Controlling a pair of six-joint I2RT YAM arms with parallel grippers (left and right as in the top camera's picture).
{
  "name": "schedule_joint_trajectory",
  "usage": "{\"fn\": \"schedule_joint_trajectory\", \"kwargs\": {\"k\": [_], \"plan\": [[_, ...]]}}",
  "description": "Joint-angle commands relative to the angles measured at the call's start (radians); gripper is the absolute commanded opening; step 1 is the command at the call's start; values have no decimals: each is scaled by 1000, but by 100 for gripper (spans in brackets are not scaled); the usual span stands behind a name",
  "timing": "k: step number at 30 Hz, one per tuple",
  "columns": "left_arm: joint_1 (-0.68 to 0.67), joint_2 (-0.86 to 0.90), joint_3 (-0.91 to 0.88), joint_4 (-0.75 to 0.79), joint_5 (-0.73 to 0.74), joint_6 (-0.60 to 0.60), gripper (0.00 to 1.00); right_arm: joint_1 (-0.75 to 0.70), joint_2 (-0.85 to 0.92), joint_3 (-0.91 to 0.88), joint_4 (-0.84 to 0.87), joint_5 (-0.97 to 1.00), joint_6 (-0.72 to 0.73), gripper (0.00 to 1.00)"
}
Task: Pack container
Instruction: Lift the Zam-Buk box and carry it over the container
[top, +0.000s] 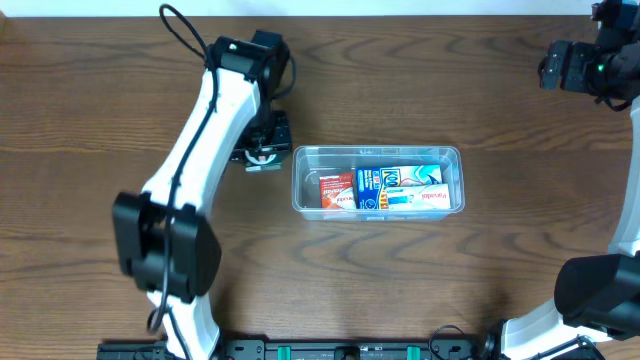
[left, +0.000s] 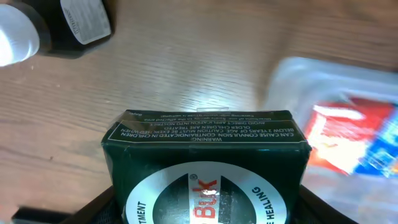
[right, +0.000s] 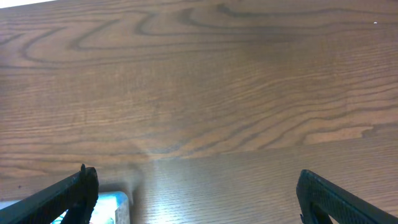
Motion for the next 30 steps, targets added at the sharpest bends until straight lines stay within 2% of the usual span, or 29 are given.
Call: {"fn": "schedule_joint_trajectory", "kwargs": {"k": [1, 7, 14, 22, 30], "plan": [[-54, -84, 24, 10, -11, 9, 63, -8, -7, 9, -1, -1, 16, 99], [-187, -117, 23, 43, -9, -50, 63, -8, -7, 9, -1, -1, 16, 99], [-300, -97, 5, 83, -58, -175, 63, -8, -7, 9, -1, -1, 16, 99], [-349, -35, -6, 101, -58, -249, 63, -8, -7, 9, -1, -1, 16, 99], [-366, 60, -8, 102, -57, -251, 63, -8, -7, 9, -1, -1, 16, 99]]}}
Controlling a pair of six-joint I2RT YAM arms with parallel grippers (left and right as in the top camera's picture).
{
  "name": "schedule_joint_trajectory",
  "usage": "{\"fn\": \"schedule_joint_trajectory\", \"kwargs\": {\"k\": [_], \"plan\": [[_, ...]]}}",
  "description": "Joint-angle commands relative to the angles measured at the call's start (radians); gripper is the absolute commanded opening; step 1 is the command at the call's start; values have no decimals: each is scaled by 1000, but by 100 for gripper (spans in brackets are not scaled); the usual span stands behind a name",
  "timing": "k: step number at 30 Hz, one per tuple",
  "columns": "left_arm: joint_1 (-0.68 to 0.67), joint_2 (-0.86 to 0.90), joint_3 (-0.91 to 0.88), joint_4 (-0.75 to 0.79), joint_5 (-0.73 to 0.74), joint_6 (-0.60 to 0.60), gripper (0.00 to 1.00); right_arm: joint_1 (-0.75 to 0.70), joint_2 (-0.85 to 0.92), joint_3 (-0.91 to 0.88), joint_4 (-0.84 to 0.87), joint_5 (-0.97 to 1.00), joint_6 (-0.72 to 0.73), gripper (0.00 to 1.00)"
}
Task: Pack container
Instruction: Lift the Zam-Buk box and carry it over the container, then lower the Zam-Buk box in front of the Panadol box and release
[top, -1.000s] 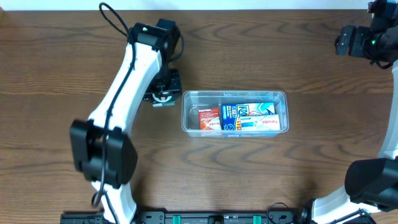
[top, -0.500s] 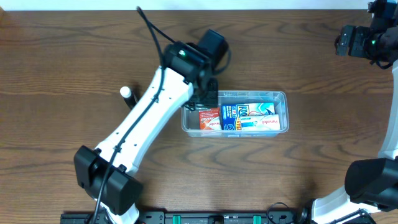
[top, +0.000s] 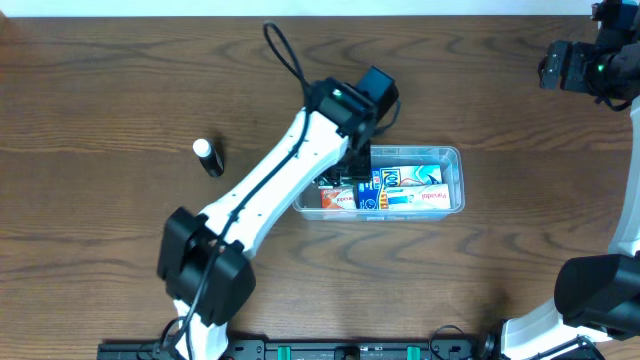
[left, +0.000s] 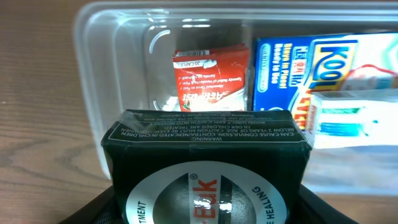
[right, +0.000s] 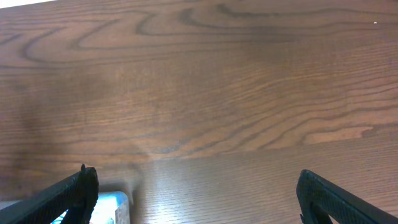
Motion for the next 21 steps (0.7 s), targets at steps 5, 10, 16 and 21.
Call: {"fn": "schedule_joint_trajectory", "kwargs": {"k": [5, 10, 16, 21], "plan": [[-3, 79, -14, 4, -23, -19, 63, -8, -7, 9, -1, -1, 16, 99], [-3, 97, -15, 20, -23, -31, 63, -8, -7, 9, -1, -1, 16, 99], [-3, 97, -25, 49, -19, -52, 63, -8, -7, 9, -1, -1, 16, 99], [-3, 97, -77, 80, -19, -59, 63, -8, -7, 9, -1, -1, 16, 99]]}}
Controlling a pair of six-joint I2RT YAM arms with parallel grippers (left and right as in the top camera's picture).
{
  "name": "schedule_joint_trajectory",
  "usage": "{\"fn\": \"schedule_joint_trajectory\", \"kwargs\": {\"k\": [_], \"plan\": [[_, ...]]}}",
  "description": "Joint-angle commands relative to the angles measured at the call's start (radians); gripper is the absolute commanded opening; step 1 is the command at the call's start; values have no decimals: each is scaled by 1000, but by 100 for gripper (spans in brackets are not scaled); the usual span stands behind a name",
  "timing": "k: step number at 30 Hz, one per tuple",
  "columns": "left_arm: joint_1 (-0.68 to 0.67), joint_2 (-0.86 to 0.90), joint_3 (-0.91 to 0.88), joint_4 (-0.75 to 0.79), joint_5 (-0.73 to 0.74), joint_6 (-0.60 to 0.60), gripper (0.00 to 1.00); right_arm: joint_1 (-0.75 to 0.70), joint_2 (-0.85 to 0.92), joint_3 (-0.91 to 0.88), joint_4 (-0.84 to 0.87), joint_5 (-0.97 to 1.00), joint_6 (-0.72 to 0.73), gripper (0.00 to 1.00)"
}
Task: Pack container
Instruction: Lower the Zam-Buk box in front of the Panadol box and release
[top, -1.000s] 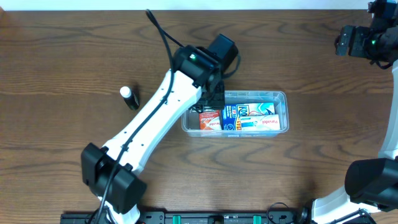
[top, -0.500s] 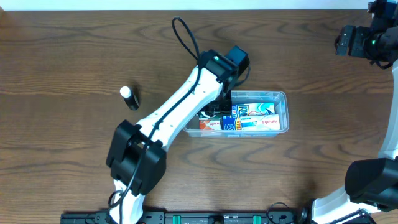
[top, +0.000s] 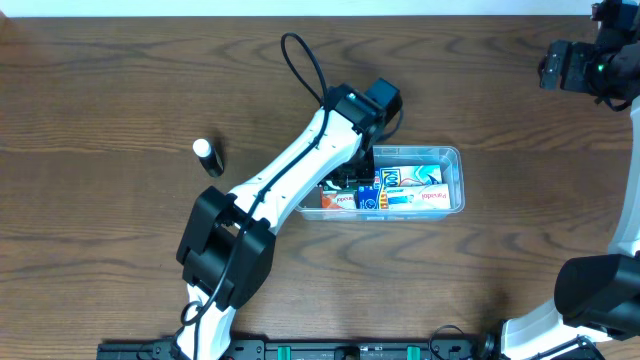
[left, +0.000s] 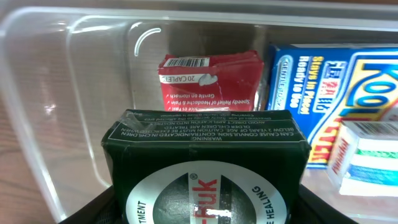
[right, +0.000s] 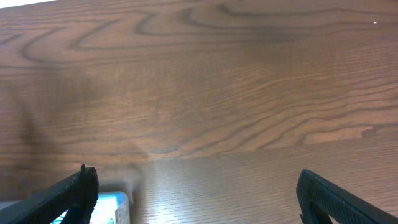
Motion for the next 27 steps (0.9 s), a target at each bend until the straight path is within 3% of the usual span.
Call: {"fn": "schedule_joint_trajectory", "kwargs": {"k": [1, 14, 27], "plan": [[-1, 5, -47, 19, -19, -31, 63, -8, -7, 9, -1, -1, 16, 99], [-1, 5, -148, 151, 31, -47, 62, -8, -7, 9, -1, -1, 16, 99], [-1, 5, -167, 187, 30, -64, 63, -8, -7, 9, -1, -1, 16, 99]]}}
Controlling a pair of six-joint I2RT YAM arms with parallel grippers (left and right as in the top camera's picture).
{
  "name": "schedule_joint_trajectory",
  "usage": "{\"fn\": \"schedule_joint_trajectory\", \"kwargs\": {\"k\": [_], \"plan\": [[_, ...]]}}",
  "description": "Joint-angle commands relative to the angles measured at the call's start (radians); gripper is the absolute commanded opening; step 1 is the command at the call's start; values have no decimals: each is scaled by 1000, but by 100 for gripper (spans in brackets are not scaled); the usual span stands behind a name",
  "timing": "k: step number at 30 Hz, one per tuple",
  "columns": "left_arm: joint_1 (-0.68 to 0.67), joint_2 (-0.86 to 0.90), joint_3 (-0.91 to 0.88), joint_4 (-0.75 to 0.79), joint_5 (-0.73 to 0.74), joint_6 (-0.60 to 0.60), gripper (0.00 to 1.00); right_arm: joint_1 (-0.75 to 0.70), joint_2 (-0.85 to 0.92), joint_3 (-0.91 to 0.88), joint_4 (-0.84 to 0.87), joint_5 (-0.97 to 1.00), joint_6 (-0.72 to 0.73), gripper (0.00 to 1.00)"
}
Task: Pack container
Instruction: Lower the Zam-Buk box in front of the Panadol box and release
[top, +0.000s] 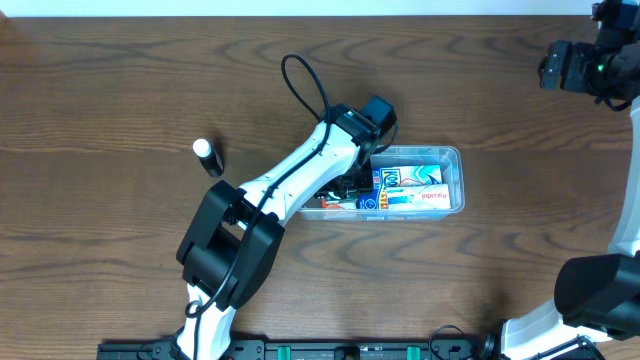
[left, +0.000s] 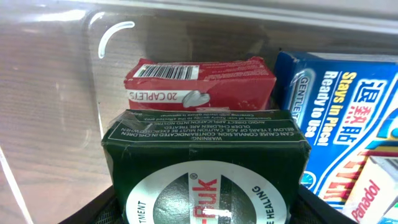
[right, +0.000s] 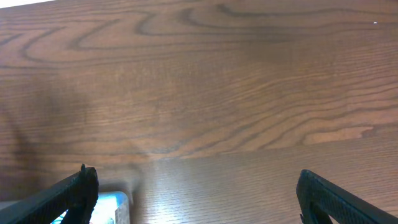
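A clear plastic container (top: 452, 160) lies mid-table holding a red caplet box (left: 199, 84) at its left end and blue boxes (left: 339, 118) to the right. My left gripper (left: 205, 205) is shut on a dark green box (left: 205, 162) with a round white label, held low inside the container's left end, just in front of the red box. In the overhead view the left arm (top: 310, 165) hides that end. My right gripper (right: 196, 193) hangs open and empty over bare table at the far right.
A small black bottle with a white cap (top: 207, 156) lies on the wood left of the container. The right arm (top: 590, 65) sits at the table's far right corner. A white wall strip runs along the back edge.
My left gripper has moved lower into the container's left end with the green box; the red box and container wall look nearer. The right arm has not moved.
My left gripper held the green box over the table left of the container, beside the black bottle. Then it was above the container's left end, then lower over the red box, and now down inside the container. The right gripper stayed open and still.
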Motion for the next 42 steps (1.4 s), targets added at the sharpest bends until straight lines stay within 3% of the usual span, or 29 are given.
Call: {"fn": "schedule_joint_trajectory", "kwargs": {"k": [1, 29, 36, 42], "plan": [[-1, 5, -5, 5, -5, -13, 62, -8, -7, 9, -1, -1, 16, 99], [-1, 5, -5, -2, -5, -12, 72, -8, -7, 9, -1, -1, 16, 99], [0, -9, 17, -24, -17, 75, 86, -8, -7, 9, -1, -1, 16, 99], [0, -31, 80, -76, -65, 105, 88, -8, -7, 9, -1, -1, 16, 99]]}}
